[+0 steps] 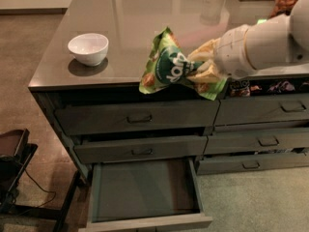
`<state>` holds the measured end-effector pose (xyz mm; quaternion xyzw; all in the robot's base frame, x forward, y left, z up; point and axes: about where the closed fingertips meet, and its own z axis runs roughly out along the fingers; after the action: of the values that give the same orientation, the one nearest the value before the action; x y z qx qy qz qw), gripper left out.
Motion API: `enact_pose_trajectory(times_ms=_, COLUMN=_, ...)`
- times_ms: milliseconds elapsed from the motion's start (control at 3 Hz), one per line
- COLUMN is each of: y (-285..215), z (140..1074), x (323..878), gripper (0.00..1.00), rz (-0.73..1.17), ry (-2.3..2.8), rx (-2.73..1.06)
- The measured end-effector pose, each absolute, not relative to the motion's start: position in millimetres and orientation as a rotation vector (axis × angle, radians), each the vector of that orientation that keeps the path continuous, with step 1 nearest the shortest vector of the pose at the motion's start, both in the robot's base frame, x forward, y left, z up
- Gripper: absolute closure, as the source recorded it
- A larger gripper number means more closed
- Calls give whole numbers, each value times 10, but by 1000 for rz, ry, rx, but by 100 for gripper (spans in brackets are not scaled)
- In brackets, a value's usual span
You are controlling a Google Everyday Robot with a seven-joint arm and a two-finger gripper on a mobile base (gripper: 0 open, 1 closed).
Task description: Pick green rice chip bag from bottom drawer and place on counter
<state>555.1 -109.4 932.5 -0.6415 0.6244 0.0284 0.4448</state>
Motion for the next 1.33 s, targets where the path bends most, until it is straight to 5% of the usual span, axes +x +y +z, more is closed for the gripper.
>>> enact_pose_trajectory(times_ms=667, y=-961, z=9296, x=5753, gripper=100, rz=46, ry=1530, rx=-1600)
enact_pose_trajectory(times_ms=1333, y=-671, z=9248, x=6753, gripper=100, rz=-48, ry=1434, rx=-1681)
